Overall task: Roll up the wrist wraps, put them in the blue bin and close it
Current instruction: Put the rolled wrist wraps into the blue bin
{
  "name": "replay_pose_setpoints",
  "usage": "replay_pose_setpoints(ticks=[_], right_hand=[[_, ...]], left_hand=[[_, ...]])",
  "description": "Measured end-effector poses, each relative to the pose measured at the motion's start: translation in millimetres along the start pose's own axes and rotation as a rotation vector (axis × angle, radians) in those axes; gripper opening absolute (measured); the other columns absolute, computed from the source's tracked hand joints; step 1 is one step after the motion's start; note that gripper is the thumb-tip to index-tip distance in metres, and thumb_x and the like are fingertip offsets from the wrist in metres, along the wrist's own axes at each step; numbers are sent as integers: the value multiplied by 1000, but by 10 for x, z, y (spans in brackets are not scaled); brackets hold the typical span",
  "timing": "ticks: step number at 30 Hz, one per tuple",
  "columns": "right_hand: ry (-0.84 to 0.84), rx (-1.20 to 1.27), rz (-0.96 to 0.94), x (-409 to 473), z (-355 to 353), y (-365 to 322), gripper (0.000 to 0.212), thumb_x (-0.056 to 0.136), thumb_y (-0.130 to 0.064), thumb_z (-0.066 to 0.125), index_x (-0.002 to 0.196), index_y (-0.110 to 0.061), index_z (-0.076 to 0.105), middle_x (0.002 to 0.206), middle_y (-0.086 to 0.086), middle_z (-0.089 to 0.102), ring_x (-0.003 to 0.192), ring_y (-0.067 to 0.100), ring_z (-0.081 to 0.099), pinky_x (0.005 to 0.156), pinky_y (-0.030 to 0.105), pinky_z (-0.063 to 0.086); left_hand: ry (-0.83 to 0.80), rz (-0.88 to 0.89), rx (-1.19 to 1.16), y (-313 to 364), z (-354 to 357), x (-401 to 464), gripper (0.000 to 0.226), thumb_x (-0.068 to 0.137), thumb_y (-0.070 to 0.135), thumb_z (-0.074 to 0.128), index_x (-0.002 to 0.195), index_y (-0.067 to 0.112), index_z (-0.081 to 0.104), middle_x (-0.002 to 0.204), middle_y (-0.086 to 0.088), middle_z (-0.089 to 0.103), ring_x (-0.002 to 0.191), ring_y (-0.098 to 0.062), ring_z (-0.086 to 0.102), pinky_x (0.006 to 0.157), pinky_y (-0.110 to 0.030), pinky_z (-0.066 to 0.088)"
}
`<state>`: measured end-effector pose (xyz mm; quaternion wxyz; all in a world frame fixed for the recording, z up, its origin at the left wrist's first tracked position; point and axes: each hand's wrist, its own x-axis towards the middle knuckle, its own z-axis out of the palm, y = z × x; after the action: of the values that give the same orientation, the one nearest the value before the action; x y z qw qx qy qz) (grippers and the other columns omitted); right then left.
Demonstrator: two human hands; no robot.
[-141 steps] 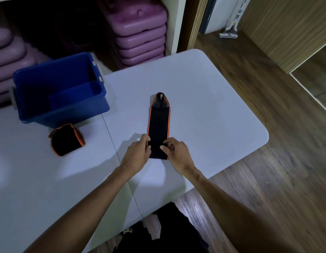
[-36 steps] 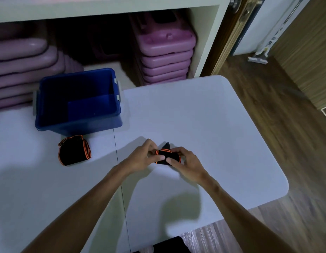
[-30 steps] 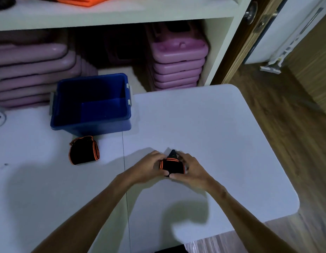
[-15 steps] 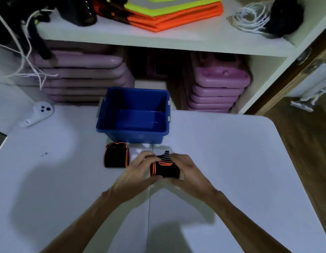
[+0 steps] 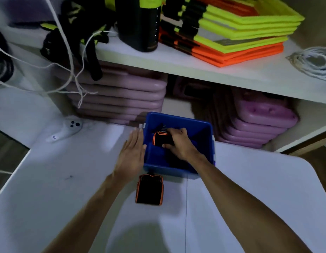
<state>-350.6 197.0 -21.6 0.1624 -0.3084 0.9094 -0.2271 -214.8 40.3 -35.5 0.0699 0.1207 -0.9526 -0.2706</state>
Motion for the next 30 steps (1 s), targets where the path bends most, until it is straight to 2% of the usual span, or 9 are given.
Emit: replay_pose_setpoints(ticks=[6,10,15,17,20,22,24,27,30], right_hand=[[-40,-47,97,319,373,-16,62,78,-14,76,128,-9,40,133,17,46,116,35,45,100,45,38],[-13,-10,150,312,374,-51,73,72,-10,81,129,-12,36,136,15,33,117,36,51,104,47,44],[-52,105,294,133,278,-215,98,73,-21,84,148,-15,22,151,13,17,124,39,49,105,46,43],[-14,122,280,-67,213,-293,85,82,-27,76,149,-16,24,156,12,16,131,37,44,110,46,39],[174,119,183,-548,124,-440,57,94,-33,61,145,-19,39,152,7,29,135,26,39,112,39,37],[369,140,77,-953,141,-545,47,96,-34,57,141,-22,47,145,1,37,132,18,38,110,31,35],[443,148,-53,-1334,305,-587,40,96,-33,57,134,-23,54,132,-3,44,123,15,43,104,27,39],[207,120,-115,-1670,685,-473,49,91,-38,61,137,-28,48,136,-5,44,126,13,43,102,33,45],[19,68,-93,-1627,921,-262,80,81,-42,71,147,-33,28,157,-4,21,142,16,24,113,33,35]], left_hand=[[-24,-3,-14,10,2,23,68,92,39,5,150,4,9,160,-12,12,148,-26,9,119,-43,17],[-39,-29,-53,24,-1,11,56,102,25,22,151,8,3,161,-7,4,148,-20,2,120,-36,9],[-53,-46,-49,41,-8,17,57,102,22,26,152,9,2,161,-6,4,148,-19,3,121,-39,13],[-64,-58,-57,31,5,21,57,102,23,26,152,9,2,161,-6,4,148,-19,3,121,-39,13],[-59,-55,-72,23,0,9,59,99,31,20,152,9,5,161,-7,9,148,-21,7,120,-40,16],[-54,-46,-79,36,-10,-8,59,99,31,19,152,8,6,160,-8,11,148,-22,8,120,-40,16],[-48,-43,-84,56,-16,-12,56,102,25,25,151,6,6,160,-9,11,148,-23,9,120,-37,15],[-47,-30,-78,67,-29,-4,56,102,20,28,151,4,5,160,-11,11,148,-23,10,120,-33,12],[-66,-22,-63,54,-37,2,57,102,21,28,151,4,5,160,-11,11,148,-22,12,120,-34,15]])
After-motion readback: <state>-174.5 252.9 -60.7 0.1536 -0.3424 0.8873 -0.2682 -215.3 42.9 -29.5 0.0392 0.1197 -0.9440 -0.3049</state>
